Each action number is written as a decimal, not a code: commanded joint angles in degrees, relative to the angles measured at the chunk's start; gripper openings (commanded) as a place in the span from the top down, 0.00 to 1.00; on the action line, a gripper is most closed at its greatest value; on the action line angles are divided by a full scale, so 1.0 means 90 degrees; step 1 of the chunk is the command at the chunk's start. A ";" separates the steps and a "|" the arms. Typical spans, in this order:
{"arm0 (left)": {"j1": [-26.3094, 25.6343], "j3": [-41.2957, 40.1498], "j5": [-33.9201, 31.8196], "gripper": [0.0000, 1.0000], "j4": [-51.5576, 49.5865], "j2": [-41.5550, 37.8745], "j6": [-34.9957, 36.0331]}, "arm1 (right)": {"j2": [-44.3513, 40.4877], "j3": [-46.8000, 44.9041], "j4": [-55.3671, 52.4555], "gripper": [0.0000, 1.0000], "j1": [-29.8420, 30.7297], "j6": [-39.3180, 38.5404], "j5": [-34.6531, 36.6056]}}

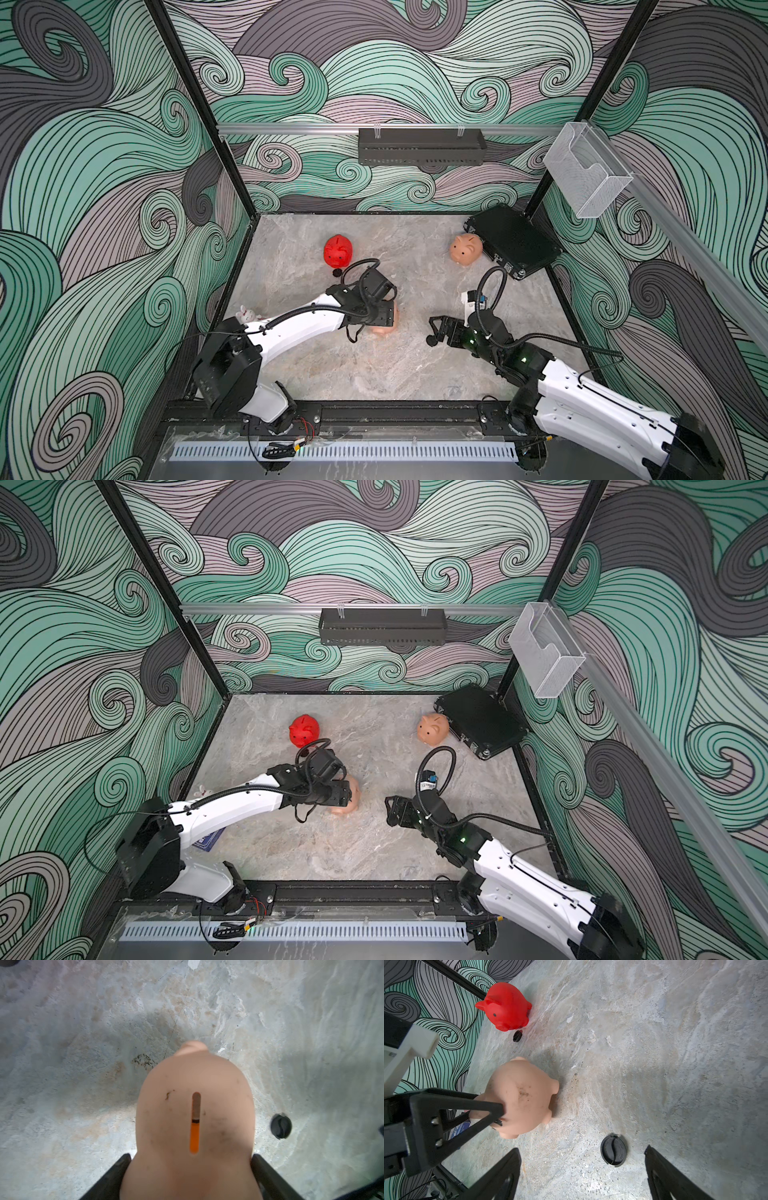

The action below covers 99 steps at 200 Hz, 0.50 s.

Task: Open piggy banks
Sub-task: Adjust the piggy bank at the center of the board.

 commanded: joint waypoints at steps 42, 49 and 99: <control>-0.0192 0.0885 -0.1332 0.25 -0.1068 0.0886 -0.0133 | -0.0250 0.0073 -0.0365 0.08 -0.0035 -0.0094 0.0377; -0.0191 0.0991 -0.1420 0.26 -0.1108 0.1000 -0.0187 | -0.0253 0.0085 -0.0397 0.08 -0.0035 -0.0106 0.0403; -0.0191 0.1907 -0.1442 0.18 -0.1279 0.1782 -0.0268 | -0.0381 0.0211 -0.0698 0.08 -0.0055 -0.0241 0.0506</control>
